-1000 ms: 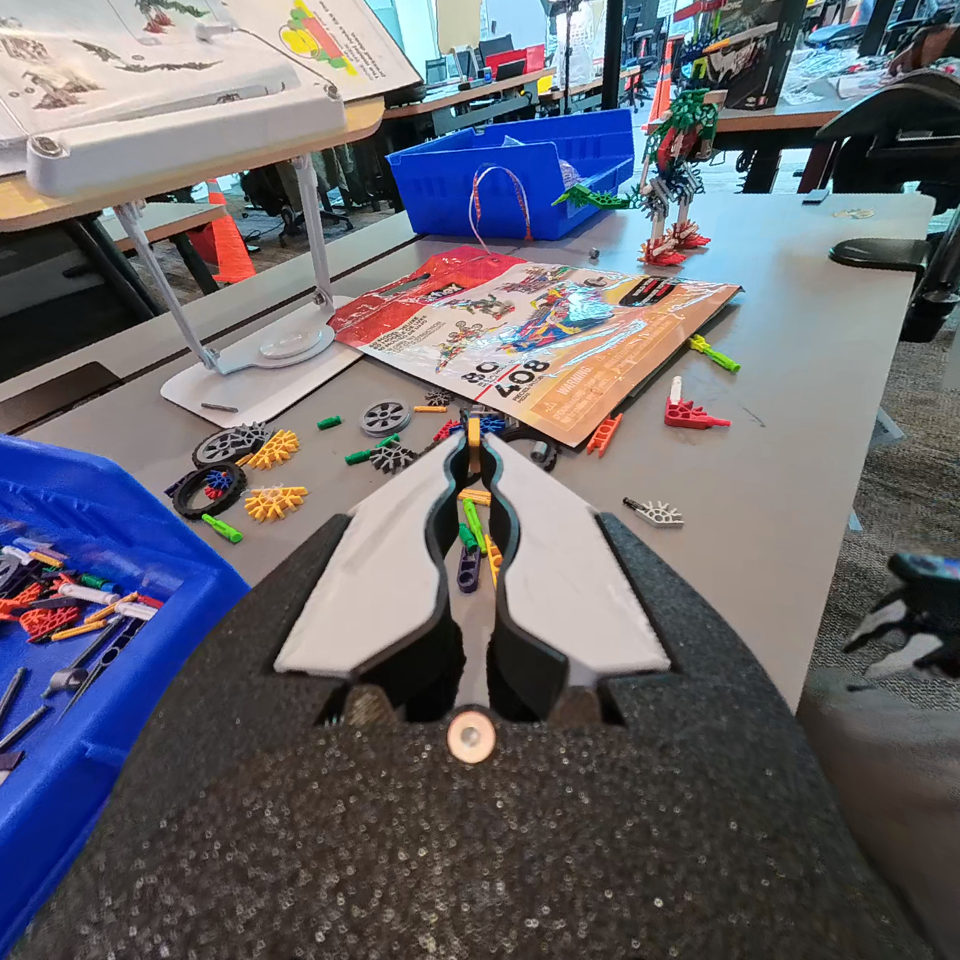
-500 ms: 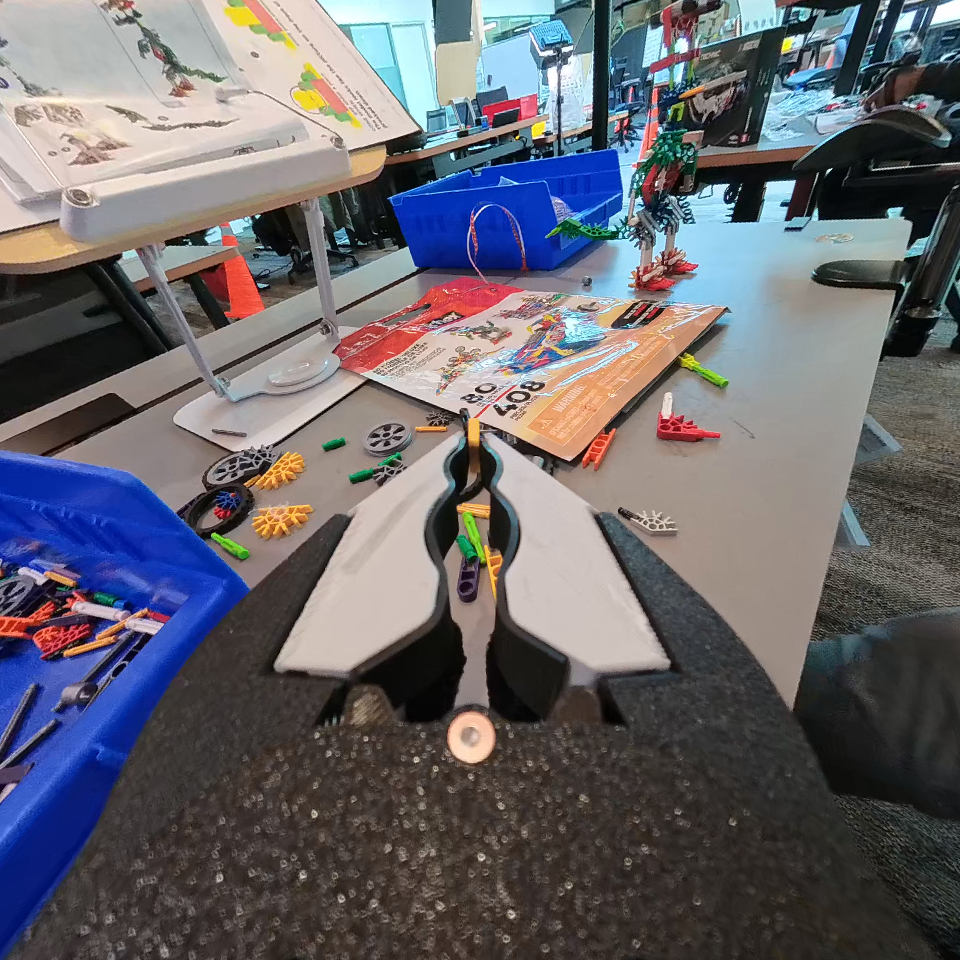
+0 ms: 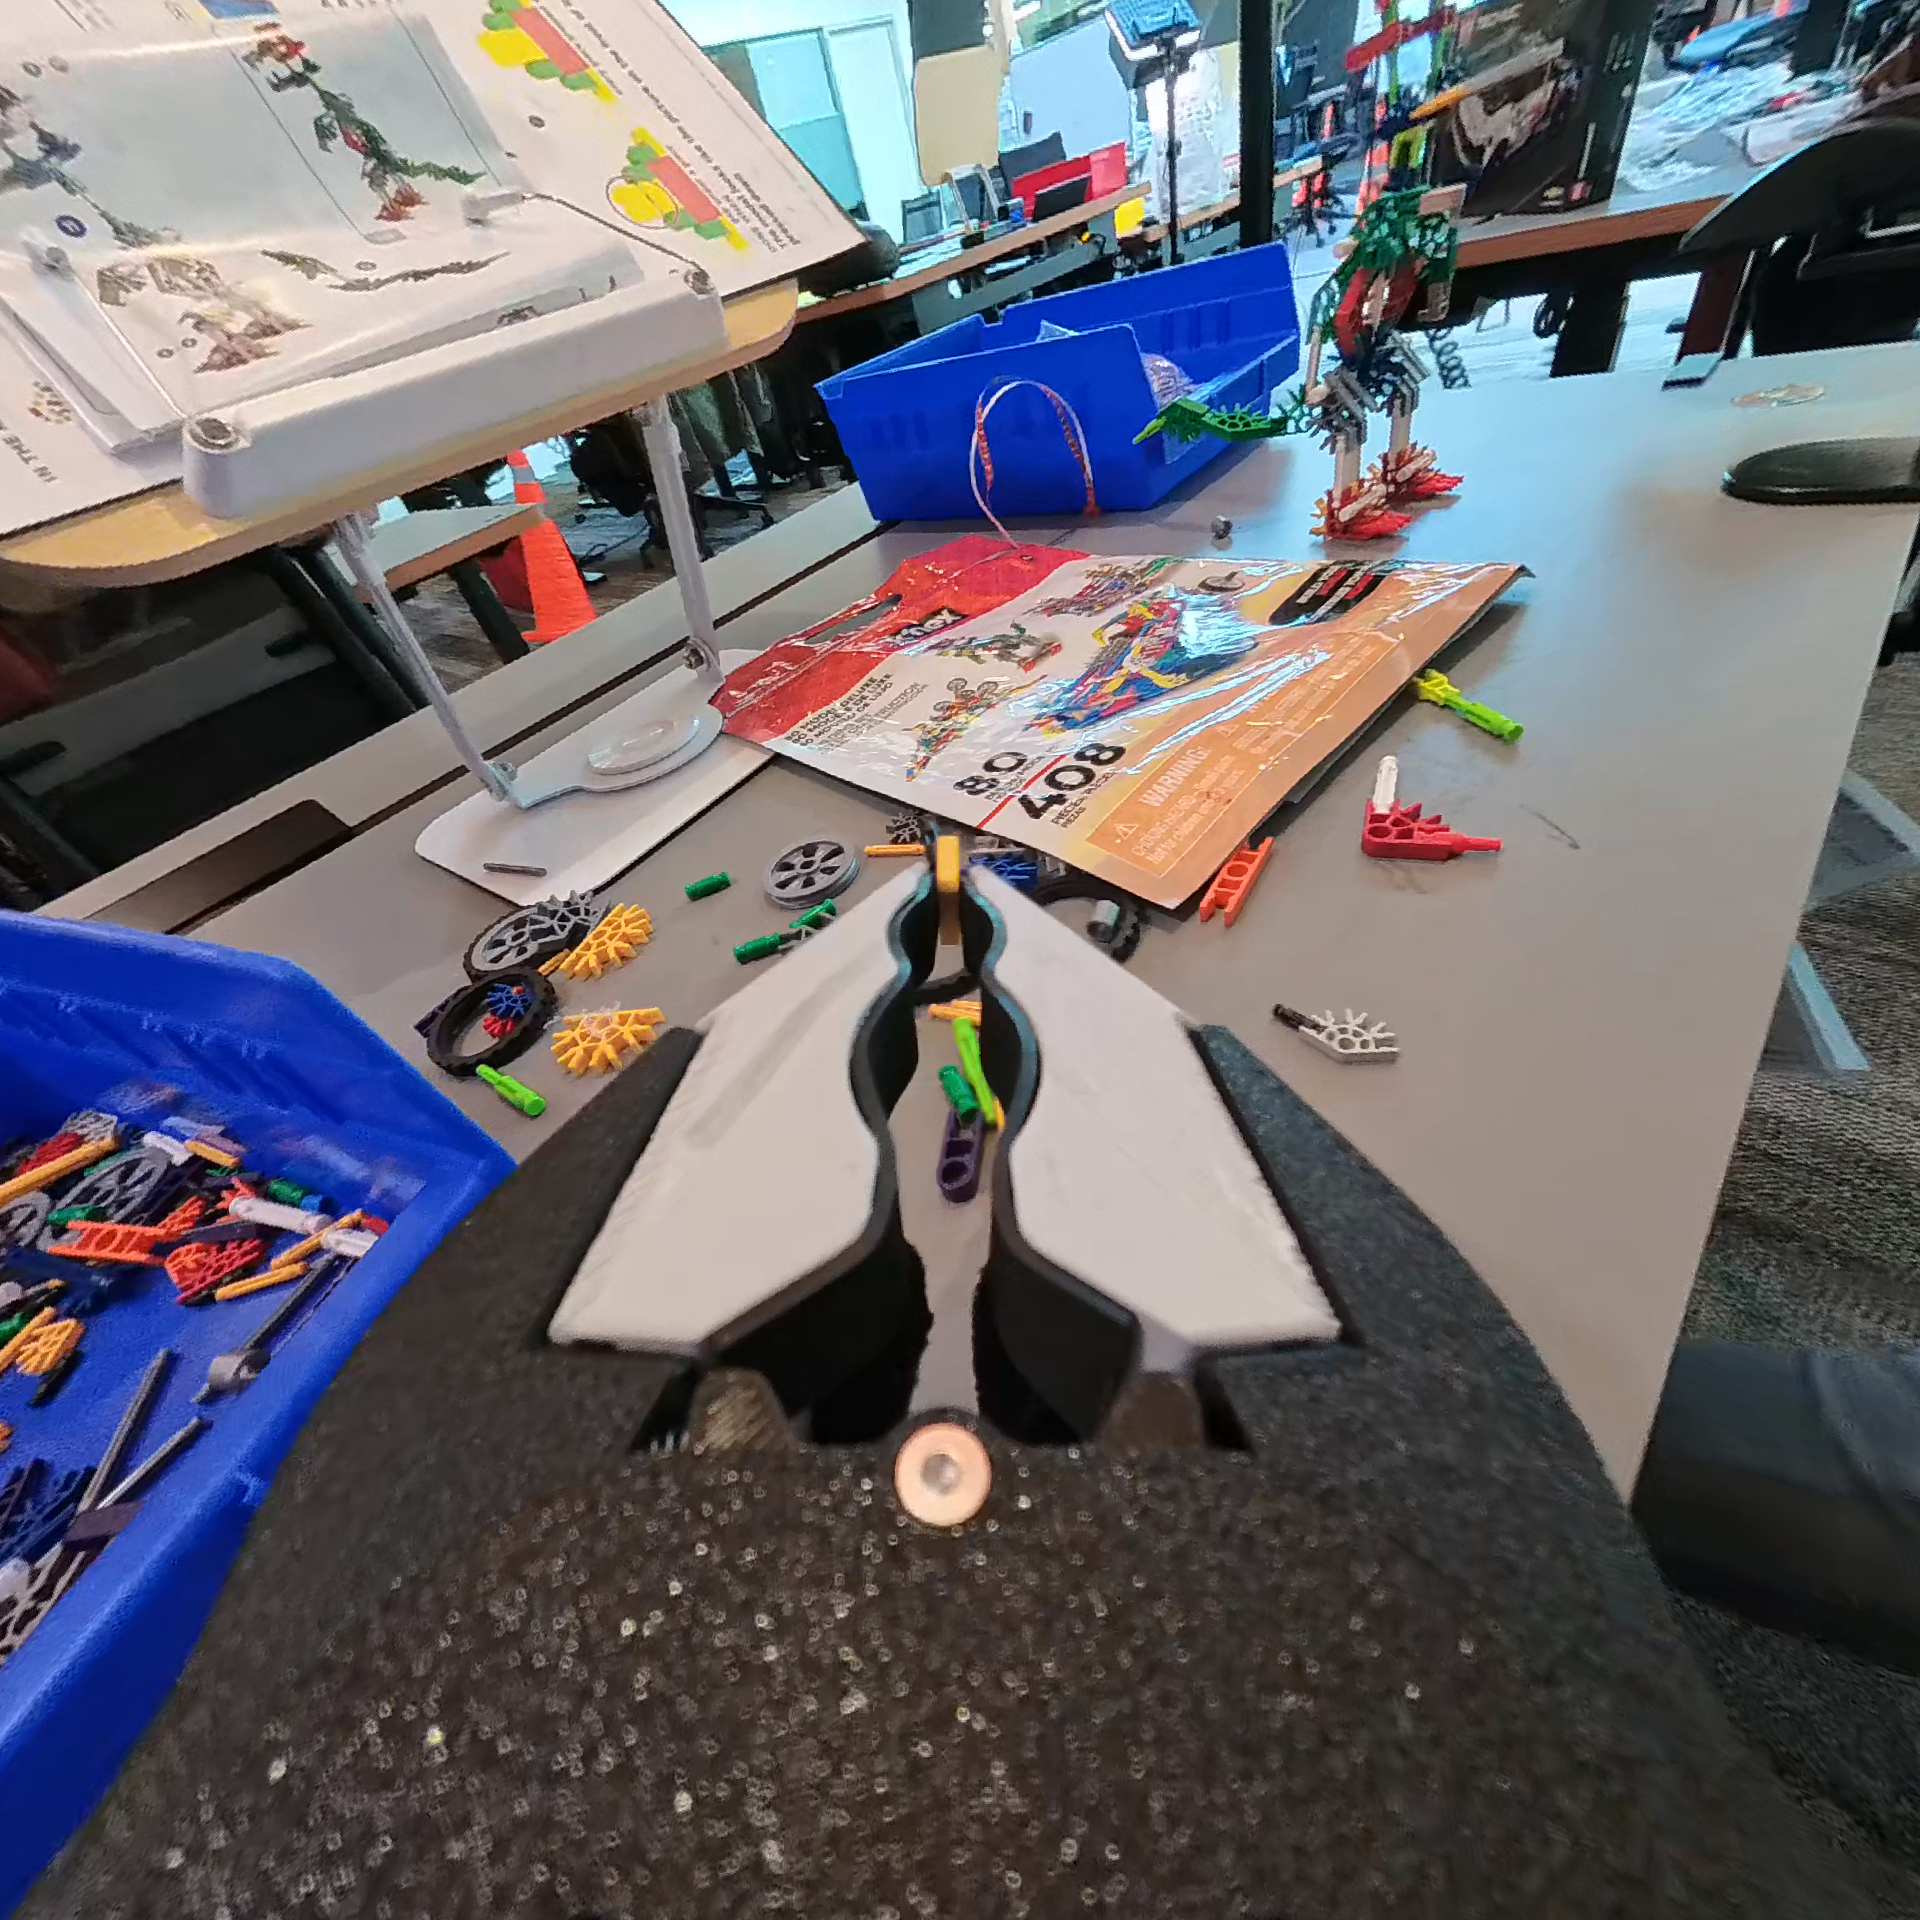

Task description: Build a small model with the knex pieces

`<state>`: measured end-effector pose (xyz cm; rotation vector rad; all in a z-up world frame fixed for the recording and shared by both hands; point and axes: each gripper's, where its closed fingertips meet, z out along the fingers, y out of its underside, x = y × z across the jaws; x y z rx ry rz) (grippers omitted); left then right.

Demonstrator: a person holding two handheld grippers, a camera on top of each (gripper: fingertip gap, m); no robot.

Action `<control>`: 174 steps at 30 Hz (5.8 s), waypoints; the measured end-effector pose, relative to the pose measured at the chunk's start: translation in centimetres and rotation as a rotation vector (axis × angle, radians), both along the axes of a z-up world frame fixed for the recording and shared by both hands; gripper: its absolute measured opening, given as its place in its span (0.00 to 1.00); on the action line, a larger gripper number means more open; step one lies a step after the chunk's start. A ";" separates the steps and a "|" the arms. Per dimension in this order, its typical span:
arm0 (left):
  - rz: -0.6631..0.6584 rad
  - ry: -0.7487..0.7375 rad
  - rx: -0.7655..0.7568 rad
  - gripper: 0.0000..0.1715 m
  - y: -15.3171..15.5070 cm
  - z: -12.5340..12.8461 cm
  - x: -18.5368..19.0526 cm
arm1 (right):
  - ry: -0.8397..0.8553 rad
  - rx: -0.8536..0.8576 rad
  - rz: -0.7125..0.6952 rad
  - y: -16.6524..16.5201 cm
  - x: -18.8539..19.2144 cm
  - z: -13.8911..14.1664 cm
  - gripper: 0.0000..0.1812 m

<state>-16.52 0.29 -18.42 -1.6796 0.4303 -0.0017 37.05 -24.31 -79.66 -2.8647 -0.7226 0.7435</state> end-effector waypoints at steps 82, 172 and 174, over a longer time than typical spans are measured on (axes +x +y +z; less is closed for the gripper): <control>0.125 0.113 -0.017 0.00 1.2 -0.8 -1.1 | 0.113 0.392 -0.104 8.4 -5.8 25.1 0.47; 1.094 -0.082 -0.029 0.00 -31.8 -6.6 27.8 | 1.029 0.673 1.610 6.4 -13.6 40.8 0.46; 1.139 -0.096 -0.041 0.00 -32.5 -7.4 31.2 | 1.064 0.685 1.633 6.4 -11.8 41.0 0.46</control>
